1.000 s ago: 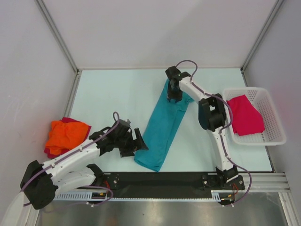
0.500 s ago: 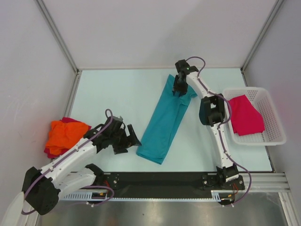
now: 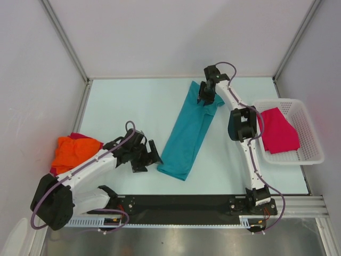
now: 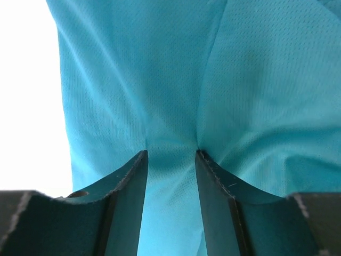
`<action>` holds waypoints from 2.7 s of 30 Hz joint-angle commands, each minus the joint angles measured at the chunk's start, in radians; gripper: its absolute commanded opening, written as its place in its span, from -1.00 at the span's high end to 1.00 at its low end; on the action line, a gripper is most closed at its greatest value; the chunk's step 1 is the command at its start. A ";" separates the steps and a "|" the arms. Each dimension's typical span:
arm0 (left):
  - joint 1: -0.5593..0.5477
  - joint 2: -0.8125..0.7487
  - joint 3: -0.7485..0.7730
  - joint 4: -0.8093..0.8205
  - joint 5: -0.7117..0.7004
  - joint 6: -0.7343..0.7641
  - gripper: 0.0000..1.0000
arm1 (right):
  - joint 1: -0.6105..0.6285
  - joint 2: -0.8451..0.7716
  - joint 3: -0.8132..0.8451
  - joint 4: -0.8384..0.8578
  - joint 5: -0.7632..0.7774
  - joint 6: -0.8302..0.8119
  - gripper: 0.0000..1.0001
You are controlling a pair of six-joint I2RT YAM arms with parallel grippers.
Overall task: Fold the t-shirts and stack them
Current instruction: Rotate the tshirt 75degrees, then grab the bottom of the folded rectangular tshirt with both arms
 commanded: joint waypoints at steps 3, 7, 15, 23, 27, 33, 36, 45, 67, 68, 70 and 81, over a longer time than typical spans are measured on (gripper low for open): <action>0.008 0.102 0.046 0.153 0.040 0.025 -0.84 | 0.048 -0.247 -0.133 0.012 0.068 -0.082 0.03; 0.008 0.130 0.047 0.187 0.027 0.026 -0.84 | 0.091 -0.430 -0.340 0.038 0.120 -0.085 -0.01; 0.008 0.159 0.046 0.230 0.012 0.029 -0.84 | 0.231 -0.772 -0.932 0.207 0.036 0.035 -0.03; 0.008 0.211 0.040 0.288 0.017 0.045 -0.83 | 0.401 -0.941 -1.242 0.261 0.036 0.205 -0.06; 0.008 0.241 0.032 0.305 0.009 0.051 -0.83 | 0.473 -0.992 -1.330 0.267 0.047 0.268 -0.07; 0.008 0.261 0.015 0.331 0.021 0.051 -0.83 | 0.536 -1.035 -1.426 0.287 0.048 0.334 -0.07; 0.008 0.263 0.012 0.333 0.020 0.054 -0.82 | 0.558 -1.044 -1.459 0.299 0.047 0.361 -0.08; 0.008 0.251 0.017 0.310 0.015 0.068 -0.82 | 0.608 -1.052 -1.520 0.334 0.052 0.423 -0.08; 0.006 0.347 0.041 0.306 0.023 0.114 -0.78 | 0.685 -0.952 -1.612 0.578 0.029 0.539 -0.07; 0.006 0.358 0.037 0.326 0.024 0.107 -0.76 | 0.685 -0.950 -1.611 0.578 0.026 0.539 -0.07; 0.004 0.386 0.024 0.345 0.037 0.101 -0.75 | 0.690 -0.953 -1.612 0.569 0.027 0.538 -0.07; -0.009 0.407 -0.022 0.420 0.086 0.087 -0.15 | 0.691 -0.966 -1.618 0.548 0.039 0.536 -0.04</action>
